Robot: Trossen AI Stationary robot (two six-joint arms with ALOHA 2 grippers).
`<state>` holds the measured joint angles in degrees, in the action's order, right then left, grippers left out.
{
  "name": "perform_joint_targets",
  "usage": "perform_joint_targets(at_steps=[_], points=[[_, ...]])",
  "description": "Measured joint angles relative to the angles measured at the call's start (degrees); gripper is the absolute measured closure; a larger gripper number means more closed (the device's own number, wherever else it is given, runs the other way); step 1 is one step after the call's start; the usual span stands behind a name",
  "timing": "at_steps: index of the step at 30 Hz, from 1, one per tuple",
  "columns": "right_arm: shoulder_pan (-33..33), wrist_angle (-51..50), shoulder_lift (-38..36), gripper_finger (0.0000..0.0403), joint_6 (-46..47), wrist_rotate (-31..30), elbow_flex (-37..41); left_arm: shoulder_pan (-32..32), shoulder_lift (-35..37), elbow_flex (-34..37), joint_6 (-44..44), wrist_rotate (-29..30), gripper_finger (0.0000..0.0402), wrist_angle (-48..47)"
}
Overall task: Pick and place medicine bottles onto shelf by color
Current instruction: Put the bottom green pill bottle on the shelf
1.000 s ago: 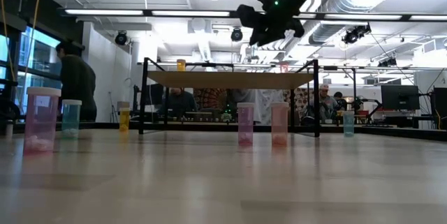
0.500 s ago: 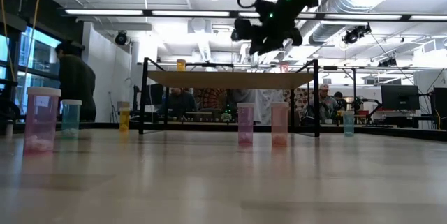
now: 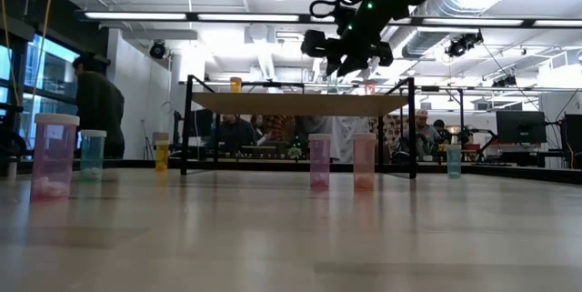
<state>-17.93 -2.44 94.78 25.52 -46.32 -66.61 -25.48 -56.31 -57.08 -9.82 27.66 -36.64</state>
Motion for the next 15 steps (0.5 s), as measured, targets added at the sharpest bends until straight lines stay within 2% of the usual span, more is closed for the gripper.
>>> perform_joint_targets(at_steps=[6, 15], points=[[0.0, 0.9, 2.9, 0.0313, 0.0, -0.7, 0.0, 0.0, 0.0, 0.0, -0.4, 0.0, 0.0204, 0.0], [-0.1, 1.1, 3.2, 0.0313, 0.0, -1.6, 0.0, 0.0, 0.0, 0.0, -0.5, 0.0, 0.0204, 0.0]])
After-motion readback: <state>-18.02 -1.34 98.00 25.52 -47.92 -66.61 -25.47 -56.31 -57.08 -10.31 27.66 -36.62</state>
